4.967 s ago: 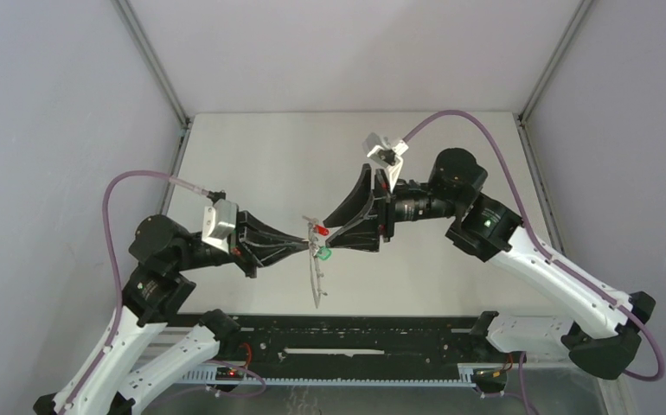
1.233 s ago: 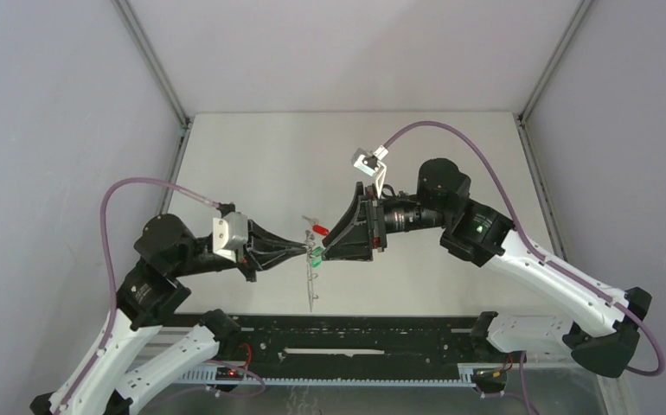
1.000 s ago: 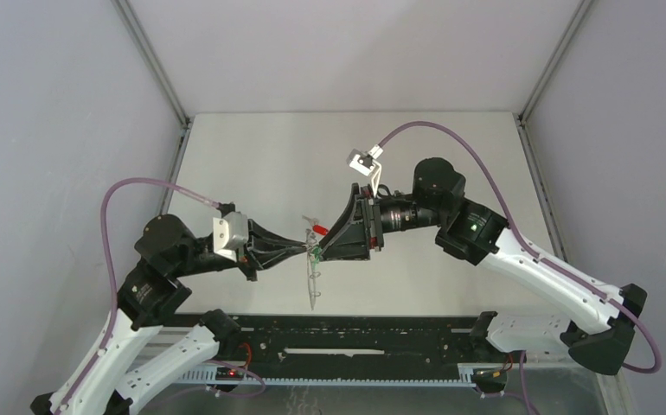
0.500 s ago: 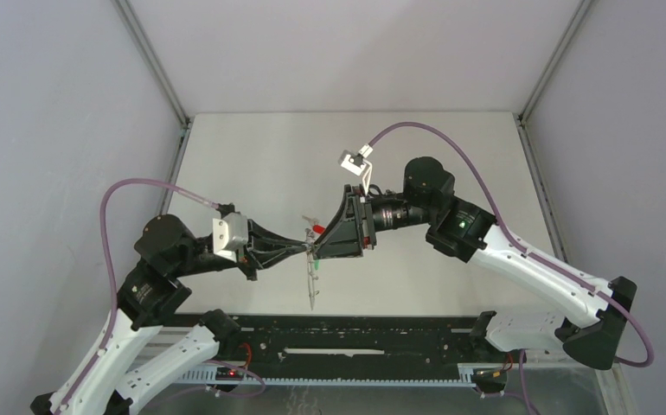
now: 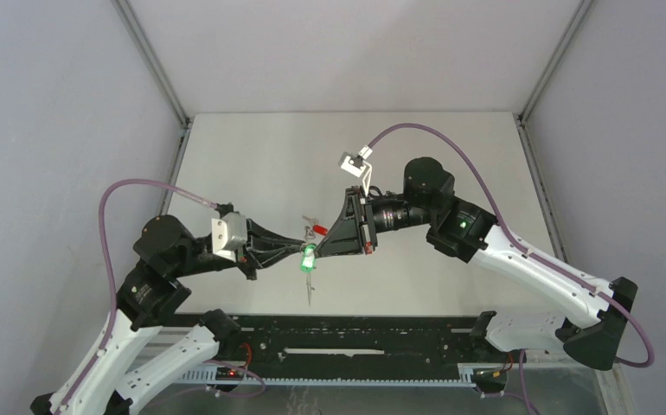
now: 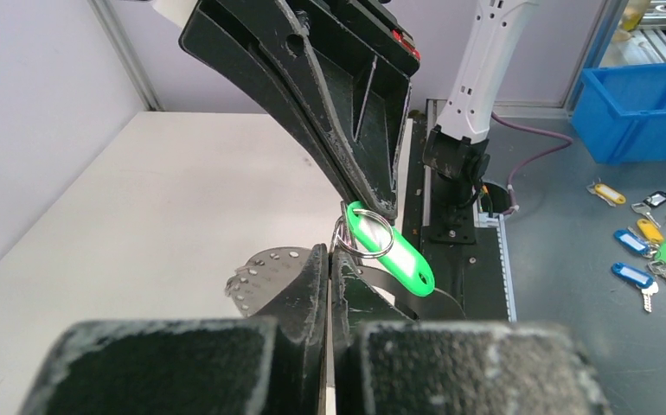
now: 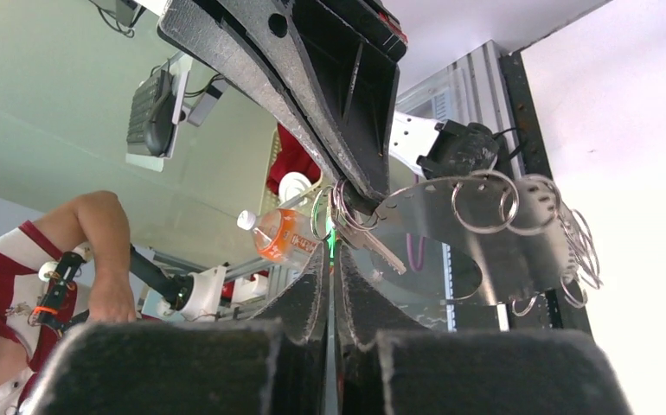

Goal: Put the keys on the keyring

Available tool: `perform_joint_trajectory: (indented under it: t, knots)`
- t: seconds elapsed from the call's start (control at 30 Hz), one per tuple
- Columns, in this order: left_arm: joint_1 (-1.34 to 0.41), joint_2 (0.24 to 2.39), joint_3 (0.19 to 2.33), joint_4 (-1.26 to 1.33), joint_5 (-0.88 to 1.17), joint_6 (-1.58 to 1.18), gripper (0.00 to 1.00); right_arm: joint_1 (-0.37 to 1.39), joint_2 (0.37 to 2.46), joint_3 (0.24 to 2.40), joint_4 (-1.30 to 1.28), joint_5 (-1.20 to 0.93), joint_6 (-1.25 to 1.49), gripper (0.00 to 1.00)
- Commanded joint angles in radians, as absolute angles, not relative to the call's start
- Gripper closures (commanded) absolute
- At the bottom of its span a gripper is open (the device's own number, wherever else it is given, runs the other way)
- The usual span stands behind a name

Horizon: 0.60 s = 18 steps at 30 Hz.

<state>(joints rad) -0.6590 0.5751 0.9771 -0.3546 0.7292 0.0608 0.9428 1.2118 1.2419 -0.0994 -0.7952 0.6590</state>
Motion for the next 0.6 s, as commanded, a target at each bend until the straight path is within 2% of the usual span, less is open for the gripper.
perform_joint_trajectory:
  t: [0.0,0.07,0.57]
  knots:
    - [-0.662,0.578,0.98,-0.294,0.724,0.06,1.0,0.943,1.187,1.241,-0.116,-0.782,0.648,0.97]
    - [-0.662,0.579,0.98,-0.289,0.724,0.056,1.0,0.942,1.184,1.236,-0.114,-0.782,0.65,1.0]
    - [-0.662,0.58,0.982,-0.268,0.724,0.036,1.0,0.901,1.142,1.184,-0.16,-0.793,0.649,1.0]
